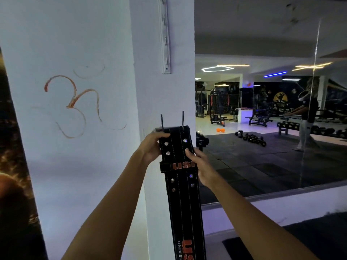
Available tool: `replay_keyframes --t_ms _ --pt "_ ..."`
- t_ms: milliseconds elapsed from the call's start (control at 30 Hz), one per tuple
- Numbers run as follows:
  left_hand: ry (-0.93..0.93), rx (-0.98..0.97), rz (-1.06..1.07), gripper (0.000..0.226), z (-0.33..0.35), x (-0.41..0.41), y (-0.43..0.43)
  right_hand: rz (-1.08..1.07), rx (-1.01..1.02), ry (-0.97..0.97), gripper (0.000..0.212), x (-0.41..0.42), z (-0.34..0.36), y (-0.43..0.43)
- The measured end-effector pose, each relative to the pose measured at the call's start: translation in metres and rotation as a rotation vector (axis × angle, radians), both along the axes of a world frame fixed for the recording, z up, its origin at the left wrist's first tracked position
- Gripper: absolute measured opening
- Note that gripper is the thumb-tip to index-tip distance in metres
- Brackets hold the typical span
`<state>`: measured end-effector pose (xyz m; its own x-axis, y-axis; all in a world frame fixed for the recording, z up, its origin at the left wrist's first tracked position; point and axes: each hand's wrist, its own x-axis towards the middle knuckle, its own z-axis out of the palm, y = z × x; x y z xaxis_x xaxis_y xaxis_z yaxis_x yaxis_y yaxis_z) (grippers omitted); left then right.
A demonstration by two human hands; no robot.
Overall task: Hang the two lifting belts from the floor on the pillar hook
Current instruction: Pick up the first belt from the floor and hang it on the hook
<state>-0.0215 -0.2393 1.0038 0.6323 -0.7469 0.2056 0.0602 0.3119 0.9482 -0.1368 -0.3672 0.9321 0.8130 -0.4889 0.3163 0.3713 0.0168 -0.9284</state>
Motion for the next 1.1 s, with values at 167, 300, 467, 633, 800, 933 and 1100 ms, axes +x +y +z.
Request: replay_keyframes --t_ms 167,300,467,633,800,933,1100 --pt "-0.154 -0.121 0.134 0.022 0.016 -0.007 -0.001 -0.020 -0.028 -0.014 0.015 -0.003 0.002 0.008" --pt "-0.302 -0.207 0.410 0.014 0.017 -0.012 -0.007 0.061 -0.111 0.098 0.033 -0.006 0.022 0.012" --pt "-0.310 -0.223 0.402 0.013 0.042 -0.019 -0.005 -0.069 -0.175 0.090 0.055 -0.003 0.093 0.022" --pt "-0.386 -0.225 0.479 0.025 0.060 -0.022 -0.009 -0.445 -0.220 -0.187 0.044 0.024 0.123 0.033" --pt "-0.465 -0.328 0.570 0.031 0.078 -0.015 -0.010 -0.486 -0.324 -0.393 0.039 0.034 0.133 0.037" --pt "-0.538 -0.361 0.616 0.034 0.100 -0.003 -0.017 -0.493 -0.327 -0.388 0.039 0.052 0.156 0.024" --pt "-0.607 -0.357 0.645 0.036 0.147 0.021 -0.028 -0.460 -0.351 -0.410 0.036 0.085 0.200 -0.002"
